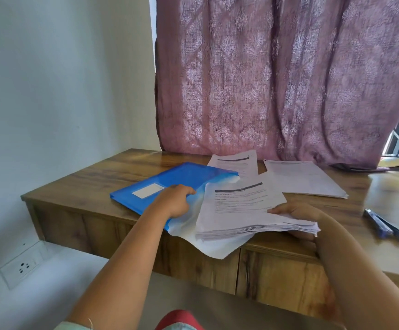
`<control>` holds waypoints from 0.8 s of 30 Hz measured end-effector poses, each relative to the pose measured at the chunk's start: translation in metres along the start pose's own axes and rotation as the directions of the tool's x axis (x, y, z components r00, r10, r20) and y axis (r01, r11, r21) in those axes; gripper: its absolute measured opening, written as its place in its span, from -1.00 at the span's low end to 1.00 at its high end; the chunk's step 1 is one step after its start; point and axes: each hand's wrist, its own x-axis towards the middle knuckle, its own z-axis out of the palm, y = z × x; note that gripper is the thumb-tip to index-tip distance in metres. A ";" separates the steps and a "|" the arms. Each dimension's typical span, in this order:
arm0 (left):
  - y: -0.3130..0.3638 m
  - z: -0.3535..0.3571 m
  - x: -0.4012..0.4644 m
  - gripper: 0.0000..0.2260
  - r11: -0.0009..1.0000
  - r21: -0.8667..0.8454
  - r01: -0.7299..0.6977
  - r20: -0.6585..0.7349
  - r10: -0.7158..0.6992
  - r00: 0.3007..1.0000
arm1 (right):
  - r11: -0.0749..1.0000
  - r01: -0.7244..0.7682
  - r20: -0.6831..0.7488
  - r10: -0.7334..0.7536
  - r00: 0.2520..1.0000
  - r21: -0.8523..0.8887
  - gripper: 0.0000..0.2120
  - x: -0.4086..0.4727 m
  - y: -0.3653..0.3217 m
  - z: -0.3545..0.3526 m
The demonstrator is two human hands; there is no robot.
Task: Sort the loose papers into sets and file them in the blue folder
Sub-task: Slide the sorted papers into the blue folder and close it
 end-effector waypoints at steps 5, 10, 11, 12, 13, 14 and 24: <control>0.004 -0.009 0.003 -0.42 0.999 0.039 -0.005 0.076 0.002 0.997 | 0.980 0.058 -0.150 -0.029 0.988 0.189 -0.73 0.004 -0.014 0.026; 0.017 -0.026 0.007 -0.45 0.997 0.072 0.001 0.121 -0.010 0.993 | 0.988 0.097 -0.245 -0.065 0.967 0.124 -0.68 0.018 -0.022 0.047; 0.017 -0.027 0.007 -0.46 0.997 0.077 -0.002 0.116 -0.007 0.993 | 0.985 0.110 -0.248 -0.074 0.966 0.132 -0.69 0.022 -0.022 0.051; 0.017 -0.027 0.005 -0.47 0.996 0.089 -0.004 0.107 -0.006 0.994 | 0.983 0.113 -0.255 -0.073 0.964 0.146 -0.71 0.023 -0.023 0.056; 0.017 -0.026 0.003 -0.48 0.994 0.110 -0.003 0.093 -0.007 0.996 | 0.979 0.115 -0.264 -0.068 0.962 0.167 -0.72 0.026 -0.023 0.061; 0.018 -0.024 0.000 -0.48 0.991 0.134 -0.003 0.076 -0.007 0.997 | 0.974 0.115 -0.260 -0.062 0.964 0.194 -0.71 0.029 -0.023 0.067; 0.021 0.000 -0.026 -0.54 0.971 0.239 -0.025 -0.086 0.046 0.995 | 0.964 0.091 -0.110 -0.065 0.992 0.251 -0.86 0.038 -0.033 0.143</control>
